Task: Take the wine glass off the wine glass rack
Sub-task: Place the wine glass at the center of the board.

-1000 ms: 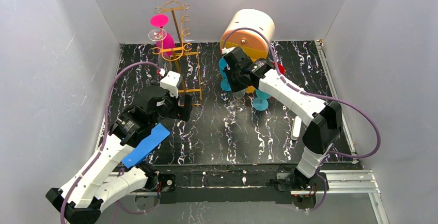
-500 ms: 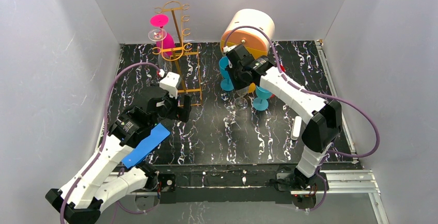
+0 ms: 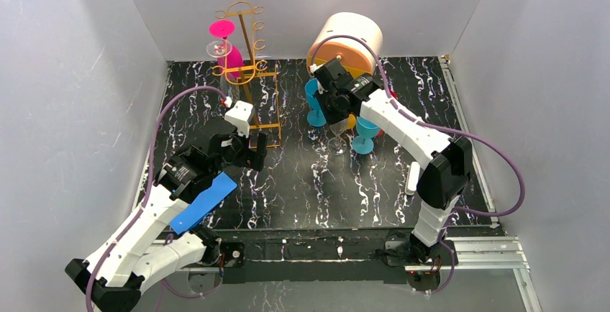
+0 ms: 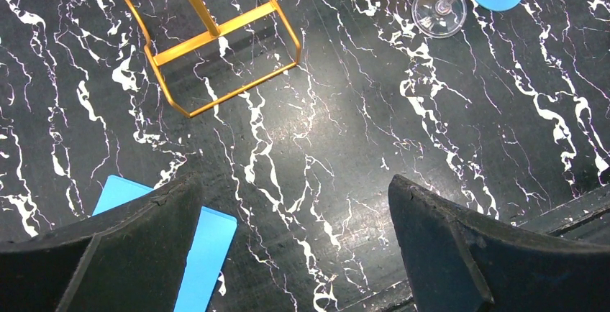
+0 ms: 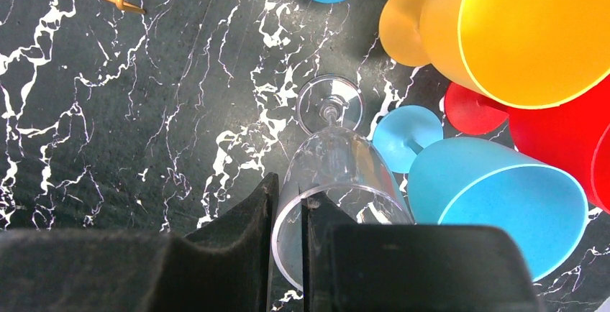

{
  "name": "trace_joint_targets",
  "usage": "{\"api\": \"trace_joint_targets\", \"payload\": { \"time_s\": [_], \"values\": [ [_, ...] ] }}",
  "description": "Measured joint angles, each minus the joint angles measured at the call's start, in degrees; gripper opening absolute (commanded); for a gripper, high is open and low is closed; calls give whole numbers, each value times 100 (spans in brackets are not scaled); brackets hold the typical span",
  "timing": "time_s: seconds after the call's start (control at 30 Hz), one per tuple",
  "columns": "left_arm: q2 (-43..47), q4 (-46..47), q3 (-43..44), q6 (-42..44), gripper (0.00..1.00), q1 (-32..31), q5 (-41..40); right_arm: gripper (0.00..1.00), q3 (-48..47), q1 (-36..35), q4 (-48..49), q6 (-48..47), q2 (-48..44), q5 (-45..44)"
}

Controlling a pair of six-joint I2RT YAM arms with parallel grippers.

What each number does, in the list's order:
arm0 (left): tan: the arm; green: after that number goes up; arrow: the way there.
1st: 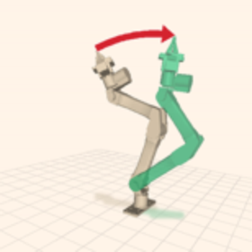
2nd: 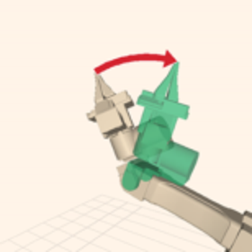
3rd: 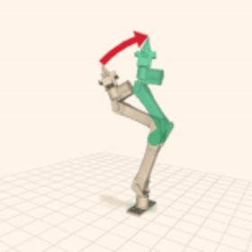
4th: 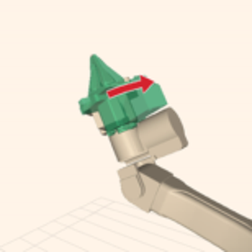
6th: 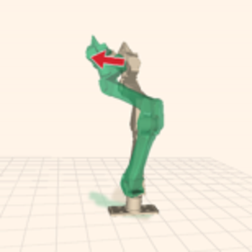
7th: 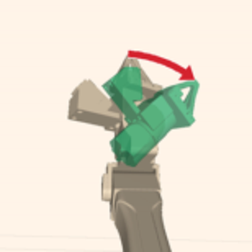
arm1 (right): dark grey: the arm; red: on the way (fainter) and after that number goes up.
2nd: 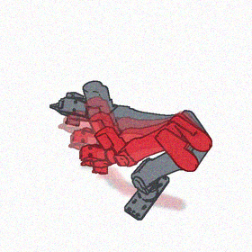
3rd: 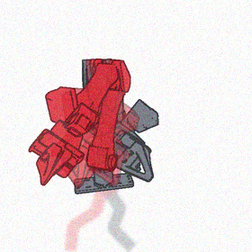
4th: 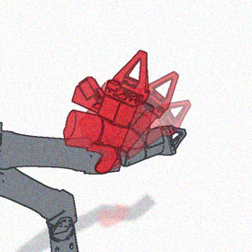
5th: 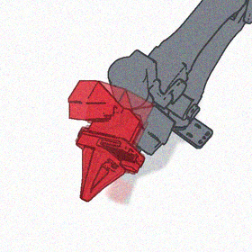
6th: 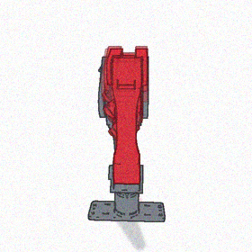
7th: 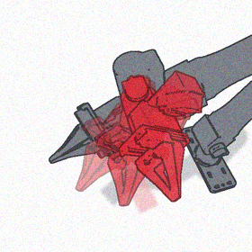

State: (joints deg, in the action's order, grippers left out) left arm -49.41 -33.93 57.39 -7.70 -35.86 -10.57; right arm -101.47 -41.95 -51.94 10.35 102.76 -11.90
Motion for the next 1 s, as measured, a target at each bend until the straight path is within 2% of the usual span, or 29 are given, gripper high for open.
{"api": "trace_joint_targets", "payload": {
  "time_s": [0.2, 0.4, 0.7, 1.0],
  "values": [
    [-4, 0, 0, 0, 98, 0, -2, 1, -4, 0, -28, -7, 4, -7],
    [-63, 0, 2, 2, 98, 0, -9, 6, 7, 46, -7, -11, 4, 17],
    [-81, 2, -2, -96, 98, 0, -157, 9, 293, 136, 363, 13, -157, -7],
    [-153, -4, -11, -332, 98, 0, -675, 22, 293, 140, 382, 17, -157, -164]
  ]
}}
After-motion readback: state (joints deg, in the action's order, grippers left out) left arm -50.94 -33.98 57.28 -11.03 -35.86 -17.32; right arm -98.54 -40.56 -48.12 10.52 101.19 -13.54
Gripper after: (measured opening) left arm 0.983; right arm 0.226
